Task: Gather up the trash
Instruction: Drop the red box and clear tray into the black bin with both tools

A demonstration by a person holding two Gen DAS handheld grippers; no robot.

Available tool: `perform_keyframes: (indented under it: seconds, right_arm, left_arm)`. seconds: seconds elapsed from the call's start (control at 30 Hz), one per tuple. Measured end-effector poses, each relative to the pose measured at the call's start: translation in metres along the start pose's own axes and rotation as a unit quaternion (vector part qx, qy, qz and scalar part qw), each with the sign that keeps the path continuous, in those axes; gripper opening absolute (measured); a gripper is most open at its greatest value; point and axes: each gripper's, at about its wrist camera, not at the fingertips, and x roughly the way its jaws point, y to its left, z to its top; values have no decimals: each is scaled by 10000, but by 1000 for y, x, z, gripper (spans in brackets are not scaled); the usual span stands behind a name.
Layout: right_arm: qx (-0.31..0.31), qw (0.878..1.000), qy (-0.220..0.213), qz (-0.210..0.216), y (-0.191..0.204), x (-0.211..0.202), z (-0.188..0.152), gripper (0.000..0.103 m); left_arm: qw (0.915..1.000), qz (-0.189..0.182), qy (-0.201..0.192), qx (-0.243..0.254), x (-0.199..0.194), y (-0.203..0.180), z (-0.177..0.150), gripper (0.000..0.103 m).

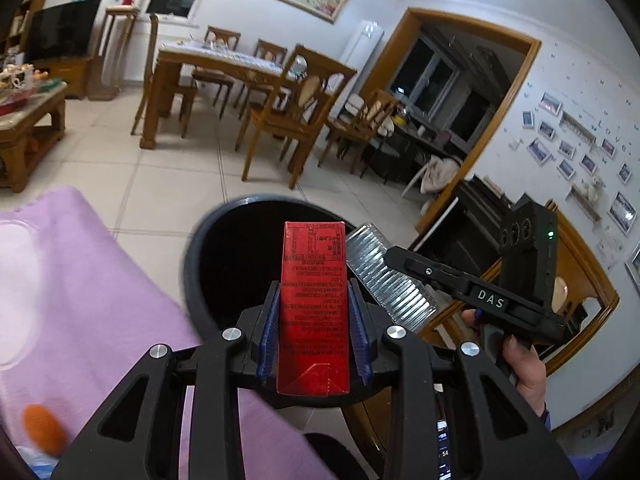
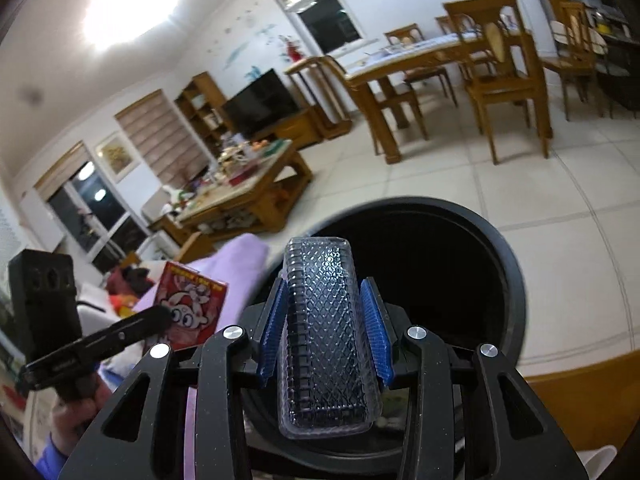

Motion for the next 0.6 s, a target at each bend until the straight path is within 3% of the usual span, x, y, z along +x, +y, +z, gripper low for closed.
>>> perform_keyframes:
  seconds: [0.2, 0.6]
  right_arm:
    - [32, 9999, 55, -91, -18, 18, -12, 39]
    - [132, 9998, 140, -112, -3, 40, -12, 44]
  left_arm:
    - [9995, 128, 285, 7, 37, -6, -8, 31]
    - [9983, 388, 431, 73, 49, -7, -13, 34]
